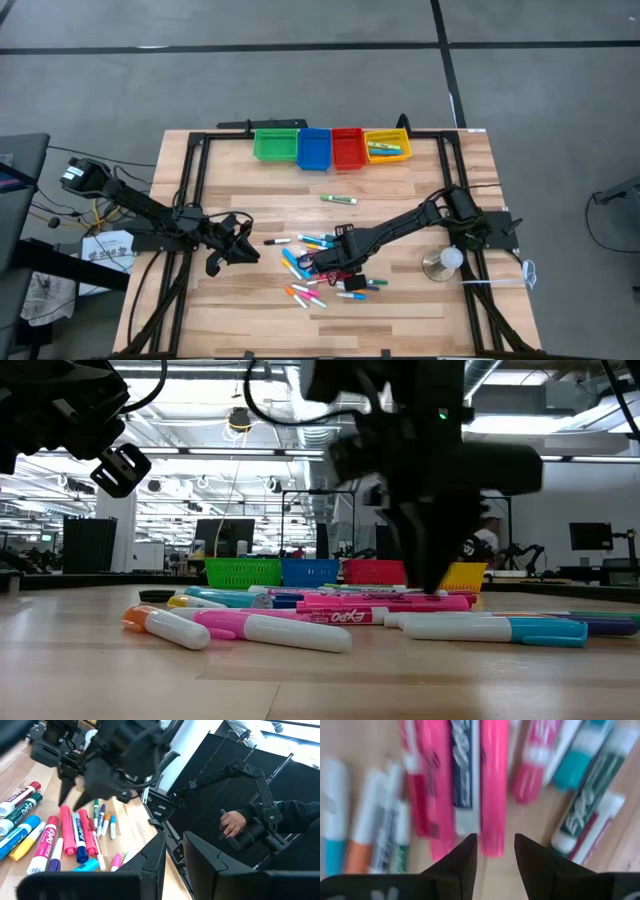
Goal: Pick & Place Markers
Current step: Put the top large pink highlighter pen into the yellow bin
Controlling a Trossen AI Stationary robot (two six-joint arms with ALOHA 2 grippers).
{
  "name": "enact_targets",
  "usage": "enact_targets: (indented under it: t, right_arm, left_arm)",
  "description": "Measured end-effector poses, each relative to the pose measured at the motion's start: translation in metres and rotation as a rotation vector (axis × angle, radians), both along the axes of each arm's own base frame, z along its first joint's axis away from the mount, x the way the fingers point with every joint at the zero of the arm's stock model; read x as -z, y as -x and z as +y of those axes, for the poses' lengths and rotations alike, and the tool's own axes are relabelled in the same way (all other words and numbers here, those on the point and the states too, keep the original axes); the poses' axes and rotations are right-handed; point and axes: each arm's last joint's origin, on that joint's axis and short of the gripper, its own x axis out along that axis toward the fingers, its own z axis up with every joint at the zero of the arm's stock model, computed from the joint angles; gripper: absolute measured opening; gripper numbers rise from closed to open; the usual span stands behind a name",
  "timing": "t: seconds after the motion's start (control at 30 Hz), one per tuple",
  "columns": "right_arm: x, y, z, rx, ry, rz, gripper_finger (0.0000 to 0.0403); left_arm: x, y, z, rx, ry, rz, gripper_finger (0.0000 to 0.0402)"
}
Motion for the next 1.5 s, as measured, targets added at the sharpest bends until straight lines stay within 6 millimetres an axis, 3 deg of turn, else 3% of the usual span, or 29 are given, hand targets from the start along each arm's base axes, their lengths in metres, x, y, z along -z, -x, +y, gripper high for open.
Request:
enact_targets:
  t: [0.47,0.87,1.07,1.23,1.5]
  right_arm:
    - [0.022,-0.008,-0.003,0.015,-0.028,0.025,0.0121]
    - [0.021,-0.007,-0.003,0.019,-0.060,0.050,0.0063]
    - [0.022,-0.005,-0.003,0.049,-0.057,0.061,0.0065]
    - [0.015,0.001,-0.004,0.073,-0.044,0.144,0.0066]
    - [-0.013,-0.004,-0.002,0.073,-0.038,0.158,0.0065]
  left_arm:
    - [0.002,-0.001,0.000,-0.002,-0.018,0.007,0.0066]
    - [0.004,-0.001,0.000,-0.008,-0.022,0.018,0.0066]
    - [0.004,-0.001,0.000,-0.008,-0.022,0.018,0.0066]
    - [0.004,-0.001,0.000,-0.008,-0.022,0.018,0.0066]
    - [0.004,-0.001,0.000,-0.008,-0.022,0.018,0.0066]
